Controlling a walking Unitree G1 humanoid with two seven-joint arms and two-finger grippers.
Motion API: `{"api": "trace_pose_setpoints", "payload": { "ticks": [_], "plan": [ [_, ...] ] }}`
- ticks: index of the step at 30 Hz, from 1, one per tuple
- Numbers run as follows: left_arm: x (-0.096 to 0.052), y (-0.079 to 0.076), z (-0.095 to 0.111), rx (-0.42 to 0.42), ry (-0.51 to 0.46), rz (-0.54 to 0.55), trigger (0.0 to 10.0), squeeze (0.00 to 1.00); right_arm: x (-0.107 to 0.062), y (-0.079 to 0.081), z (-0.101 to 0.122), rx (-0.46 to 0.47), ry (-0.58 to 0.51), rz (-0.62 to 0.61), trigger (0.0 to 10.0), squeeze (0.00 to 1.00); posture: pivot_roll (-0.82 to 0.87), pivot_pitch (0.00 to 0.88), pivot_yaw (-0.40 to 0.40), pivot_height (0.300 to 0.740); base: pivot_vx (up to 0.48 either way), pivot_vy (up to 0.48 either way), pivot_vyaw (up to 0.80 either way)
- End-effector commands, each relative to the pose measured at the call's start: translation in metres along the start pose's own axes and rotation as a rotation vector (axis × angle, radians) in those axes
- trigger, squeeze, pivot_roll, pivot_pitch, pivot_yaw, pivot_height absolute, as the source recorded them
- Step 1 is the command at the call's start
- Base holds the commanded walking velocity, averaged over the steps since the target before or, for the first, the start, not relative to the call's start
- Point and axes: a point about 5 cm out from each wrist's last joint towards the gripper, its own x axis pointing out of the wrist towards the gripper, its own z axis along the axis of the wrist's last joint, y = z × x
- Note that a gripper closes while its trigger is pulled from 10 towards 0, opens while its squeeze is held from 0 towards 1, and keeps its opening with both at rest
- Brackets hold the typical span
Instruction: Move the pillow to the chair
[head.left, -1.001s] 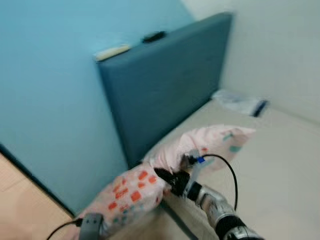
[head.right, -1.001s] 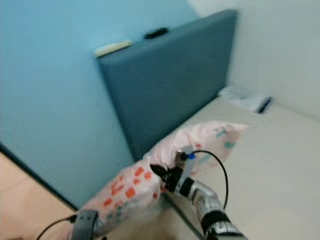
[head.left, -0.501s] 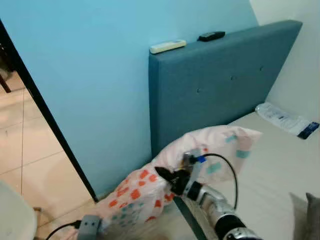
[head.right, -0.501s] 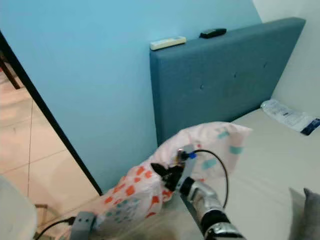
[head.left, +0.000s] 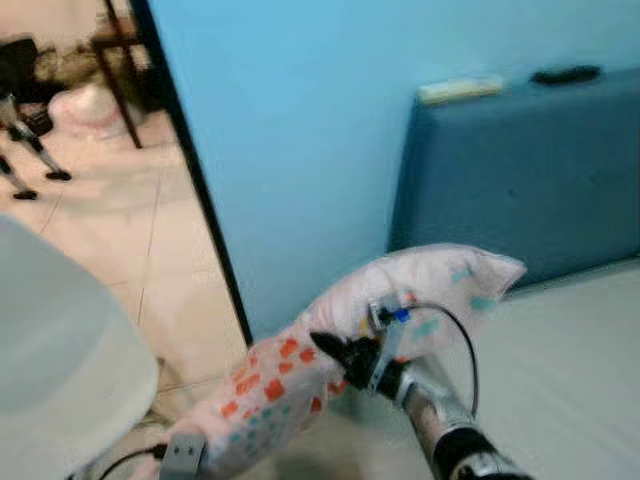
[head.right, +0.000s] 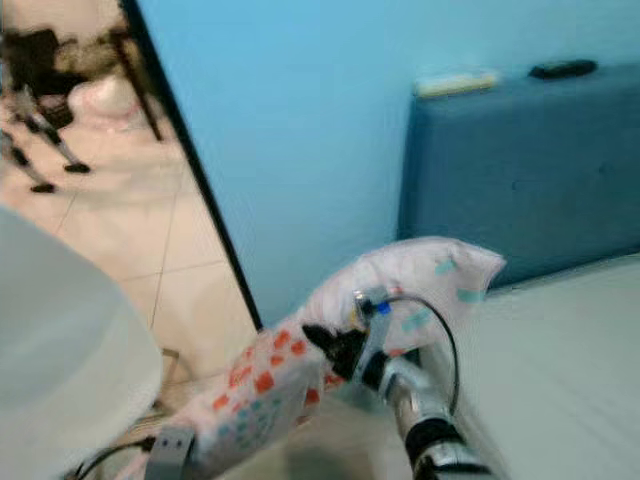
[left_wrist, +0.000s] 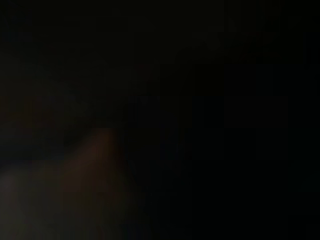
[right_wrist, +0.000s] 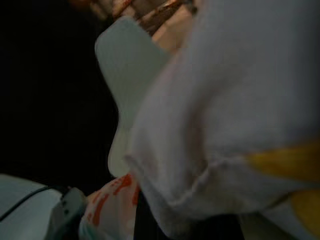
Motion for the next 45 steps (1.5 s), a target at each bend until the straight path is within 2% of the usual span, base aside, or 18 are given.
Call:
{"api": "trace_pose_setpoints", "payload": {
  "ticks": [1,31,34,36,39,45],
  "plan": [
    [0.0,0.002,0.001,0.002,0.001,0.005,10.0,0.0,0.006,0.005,0.005,-0.02,-0.024,0.041,10.0,0.0,-0.09,0.047,0.008,0.74,0.0,0.0,0.79],
    [-0.001,0.005,-0.005,-0.023,0.014,0.019,10.0,0.0,0.011,0.009,0.004,-0.028,-0.014,0.057,10.0,0.0,-0.08,0.065,0.002,0.74,0.0,0.0,0.79],
    [-0.002,0.005,-0.006,-0.019,0.018,0.018,10.0,0.0,0.011,0.005,0.003,-0.05,0.01,-0.009,10.0,0.0,-0.08,0.066,0.005,0.74,0.0,0.0,0.49],
    [-0.002,0.004,-0.006,-0.016,0.02,0.015,10.0,0.0,0.009,0.001,-0.002,-0.075,0.068,-0.061,10.0,0.0,-0.08,0.067,0.007,0.74,0.0,0.0,0.0],
    [-0.002,0.003,-0.008,-0.01,0.03,0.005,10.0,0.0,0.004,0.0,-0.015,-0.117,0.147,-0.084,10.0,0.0,-0.08,0.068,0.006,0.74,0.0,-0.275,0.0],
    [-0.002,0.002,-0.008,-0.026,0.028,0.009,10.0,0.0,-0.004,-0.004,-0.029,-0.134,0.217,-0.134,10.0,0.0,-0.08,0.073,0.006,0.74,0.0,-0.306,0.0]
  ]
}}
